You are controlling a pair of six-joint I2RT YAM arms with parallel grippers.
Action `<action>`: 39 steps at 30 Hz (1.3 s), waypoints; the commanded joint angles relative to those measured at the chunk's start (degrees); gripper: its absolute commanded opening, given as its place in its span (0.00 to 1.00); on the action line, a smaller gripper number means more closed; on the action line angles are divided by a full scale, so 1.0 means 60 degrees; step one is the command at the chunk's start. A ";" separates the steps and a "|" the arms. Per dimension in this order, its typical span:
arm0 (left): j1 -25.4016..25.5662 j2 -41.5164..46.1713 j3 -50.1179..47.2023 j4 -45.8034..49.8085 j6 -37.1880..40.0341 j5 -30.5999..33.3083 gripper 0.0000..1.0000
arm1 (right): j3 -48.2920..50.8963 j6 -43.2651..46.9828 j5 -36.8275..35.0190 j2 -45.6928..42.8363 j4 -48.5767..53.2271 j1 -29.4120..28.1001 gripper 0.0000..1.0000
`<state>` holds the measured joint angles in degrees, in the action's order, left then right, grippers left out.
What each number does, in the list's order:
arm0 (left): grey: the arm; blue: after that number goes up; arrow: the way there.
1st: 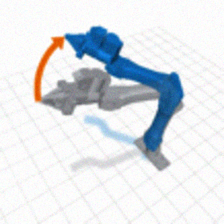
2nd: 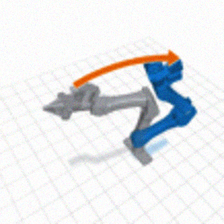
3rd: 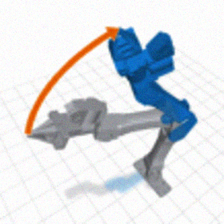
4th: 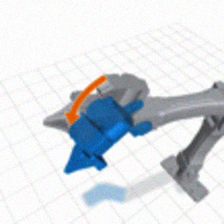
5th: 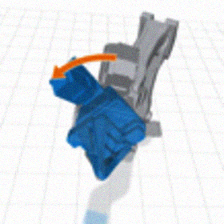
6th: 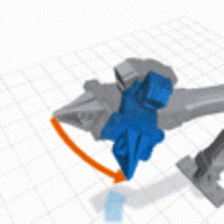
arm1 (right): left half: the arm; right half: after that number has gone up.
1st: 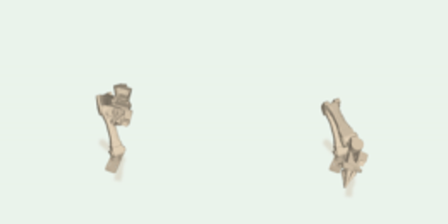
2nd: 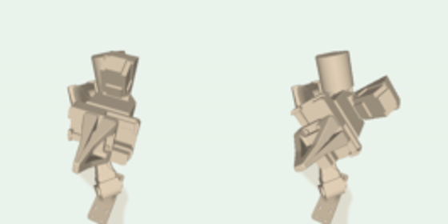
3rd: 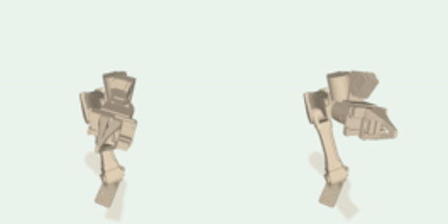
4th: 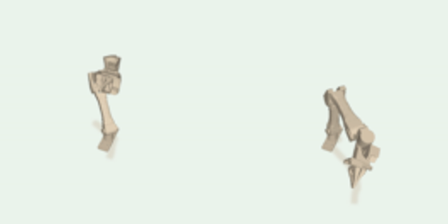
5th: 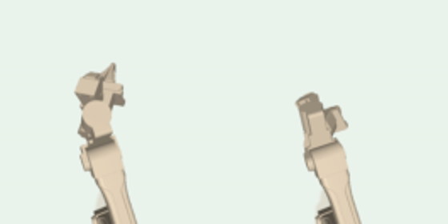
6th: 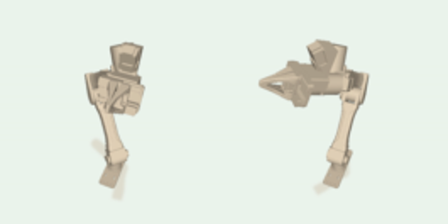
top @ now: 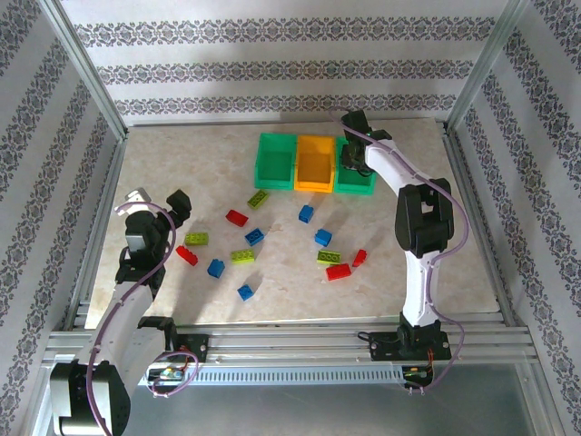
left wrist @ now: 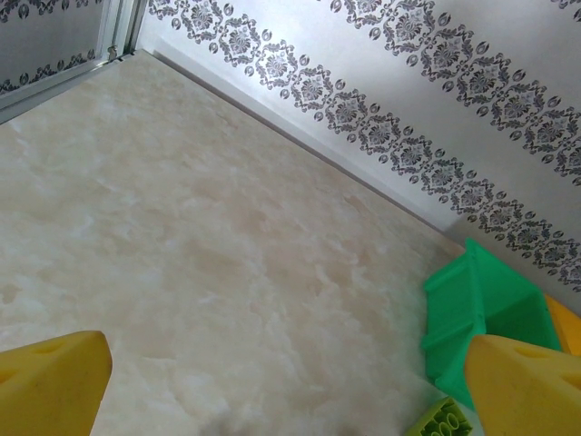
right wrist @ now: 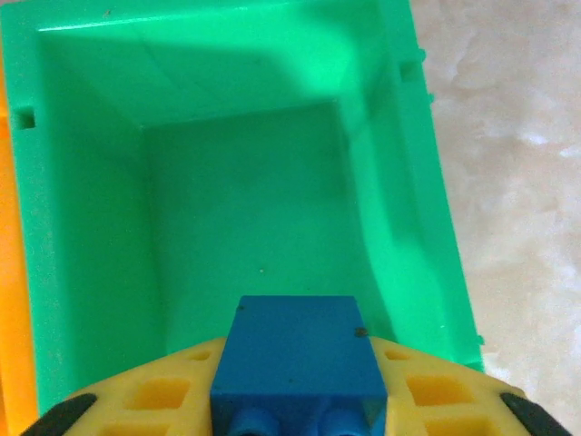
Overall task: Sort the legos into containers by color
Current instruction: Place the lego in the container, then pick up the lego from the center of the table.
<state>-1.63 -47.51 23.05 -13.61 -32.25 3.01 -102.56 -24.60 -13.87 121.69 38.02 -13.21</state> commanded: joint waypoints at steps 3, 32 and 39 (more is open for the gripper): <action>-0.0139 0.0080 0.0194 0.0102 -0.0089 -0.0120 1.00 | 0.0147 0.0292 0.0073 -0.0123 0.0153 0.0049 0.43; -0.0139 0.0348 0.0107 0.0405 -0.0420 0.0629 1.00 | 0.2484 -0.0749 -0.1015 -0.2948 0.0026 -0.3284 0.66; -0.0140 0.0293 -0.0278 -0.0053 -0.0652 0.0729 1.00 | 0.2575 -0.1739 -0.0662 -0.2148 0.0393 -0.4013 0.71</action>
<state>-1.63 -46.22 22.90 -12.14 -34.89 6.31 -87.94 -30.96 -18.46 106.26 38.41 -36.67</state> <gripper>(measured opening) 0.995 0.707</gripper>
